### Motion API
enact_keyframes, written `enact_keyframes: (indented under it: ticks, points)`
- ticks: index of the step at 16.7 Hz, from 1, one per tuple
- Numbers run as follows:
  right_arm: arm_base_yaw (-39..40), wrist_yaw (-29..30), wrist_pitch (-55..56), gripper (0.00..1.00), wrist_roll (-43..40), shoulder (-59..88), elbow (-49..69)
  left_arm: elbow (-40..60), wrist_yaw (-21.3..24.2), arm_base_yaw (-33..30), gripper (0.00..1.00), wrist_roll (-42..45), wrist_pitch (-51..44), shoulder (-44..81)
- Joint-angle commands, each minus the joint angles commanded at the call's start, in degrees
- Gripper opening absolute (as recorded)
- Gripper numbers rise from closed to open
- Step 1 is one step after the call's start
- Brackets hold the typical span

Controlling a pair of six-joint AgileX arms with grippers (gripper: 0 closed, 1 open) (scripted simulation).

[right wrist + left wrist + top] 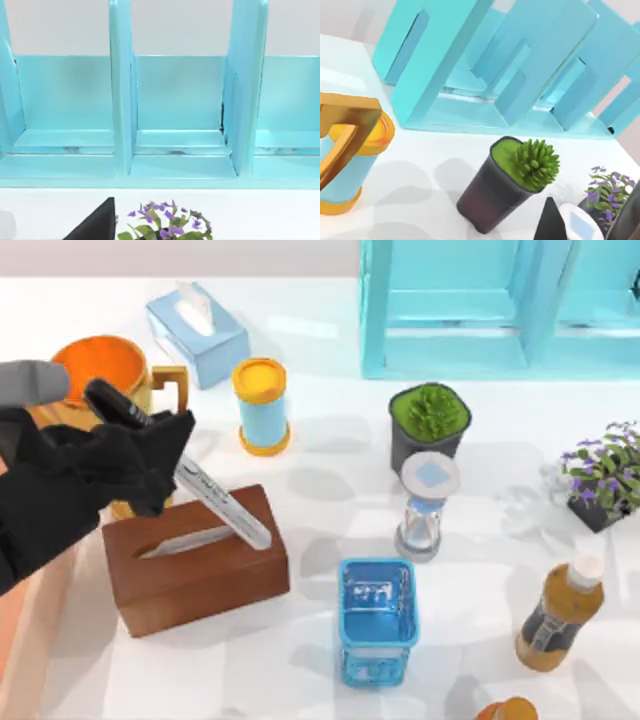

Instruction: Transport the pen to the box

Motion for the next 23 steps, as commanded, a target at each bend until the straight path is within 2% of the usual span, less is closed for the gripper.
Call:
enact_keyframes:
  ticks: [3,9,13,18,23]
  points:
    - [0.00,0.00,0.00,1.00,0.00,0.00,0.00,-0.13,3.37,1.47,0.00,-1.07,-4.19,-4.27]
    - [0.00,0.00,0.00,1.00,0.00,0.00,0.00,-0.14,3.66,1.38,0.00,-1.05,-4.49,-4.43]
    - [0.00,0.00,0.00,1.00,0.00,0.00,0.00,5.17,5.03,6.34,0.00,4.66,-9.46,-2.37]
    - [0.00,0.00,0.00,1.00,0.00,0.00,0.00,20.18,10.79,20.23,0.00,25.17,-26.51,5.65]
    - [0.00,0.00,0.00,1.00,0.00,0.00,0.00,38.24,20.26,36.31,0.00,56.14,-50.34,17.34]
